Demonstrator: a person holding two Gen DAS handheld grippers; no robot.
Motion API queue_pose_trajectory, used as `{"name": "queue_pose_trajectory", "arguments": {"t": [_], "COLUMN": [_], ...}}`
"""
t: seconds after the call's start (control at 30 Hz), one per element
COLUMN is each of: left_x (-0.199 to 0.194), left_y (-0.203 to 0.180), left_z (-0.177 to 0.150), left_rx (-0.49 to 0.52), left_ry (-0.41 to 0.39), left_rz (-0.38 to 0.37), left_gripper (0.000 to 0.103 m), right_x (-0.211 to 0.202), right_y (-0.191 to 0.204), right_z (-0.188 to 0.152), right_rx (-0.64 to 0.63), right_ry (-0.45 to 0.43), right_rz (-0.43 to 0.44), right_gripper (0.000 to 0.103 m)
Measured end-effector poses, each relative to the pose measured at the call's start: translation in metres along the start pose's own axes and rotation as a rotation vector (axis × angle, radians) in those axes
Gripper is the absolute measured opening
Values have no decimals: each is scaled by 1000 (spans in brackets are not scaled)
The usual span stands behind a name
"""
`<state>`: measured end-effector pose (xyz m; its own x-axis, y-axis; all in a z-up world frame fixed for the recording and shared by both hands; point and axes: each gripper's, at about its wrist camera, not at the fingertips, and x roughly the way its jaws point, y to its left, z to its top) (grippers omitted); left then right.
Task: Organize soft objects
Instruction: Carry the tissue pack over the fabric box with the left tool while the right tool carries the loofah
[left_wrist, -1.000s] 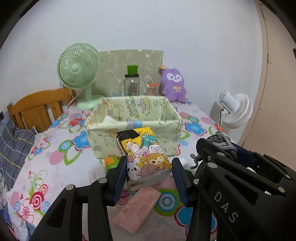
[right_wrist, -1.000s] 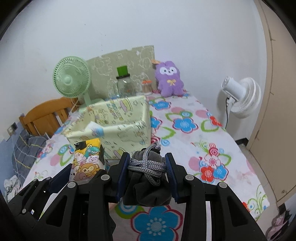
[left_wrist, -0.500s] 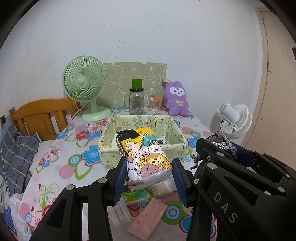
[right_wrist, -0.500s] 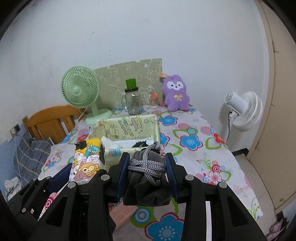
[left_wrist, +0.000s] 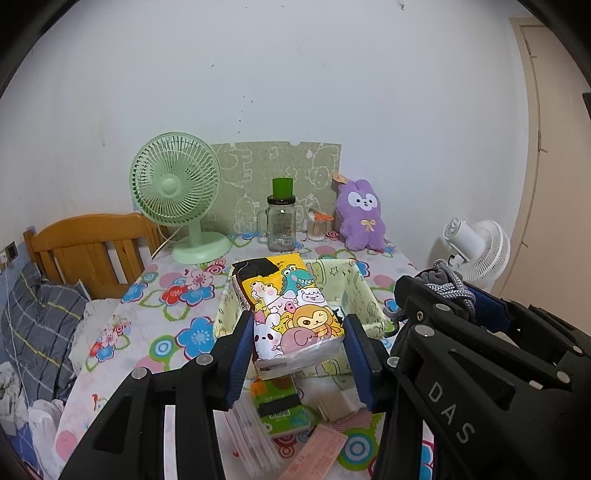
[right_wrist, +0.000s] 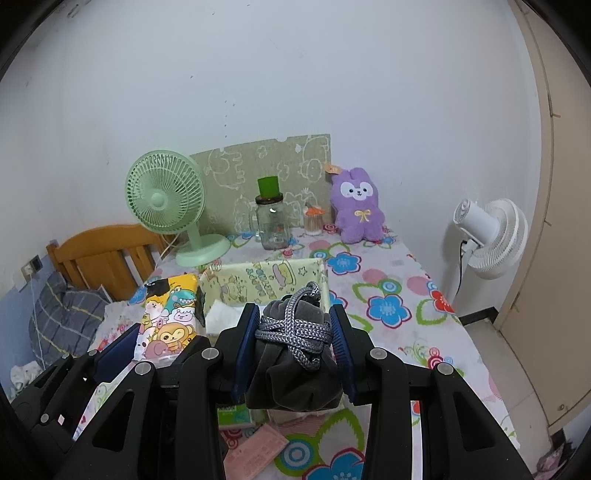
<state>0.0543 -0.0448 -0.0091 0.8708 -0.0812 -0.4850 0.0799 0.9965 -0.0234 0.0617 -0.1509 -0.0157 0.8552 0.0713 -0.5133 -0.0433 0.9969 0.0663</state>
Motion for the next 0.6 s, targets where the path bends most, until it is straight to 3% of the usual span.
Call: {"name": "queue_pose_trajectory", "arguments": {"t": [0.6], "left_x": [34], "left_y": [16], "left_z": [27], "left_rx": [12], "left_ry": [-11], "left_rz": [51], "left_gripper": [49], "right_x": [41], "right_y": [13], "right_z": [28], "right_rx": [-34], "right_ry": [0], "right_rz": [-12], "right_gripper": [42]}}
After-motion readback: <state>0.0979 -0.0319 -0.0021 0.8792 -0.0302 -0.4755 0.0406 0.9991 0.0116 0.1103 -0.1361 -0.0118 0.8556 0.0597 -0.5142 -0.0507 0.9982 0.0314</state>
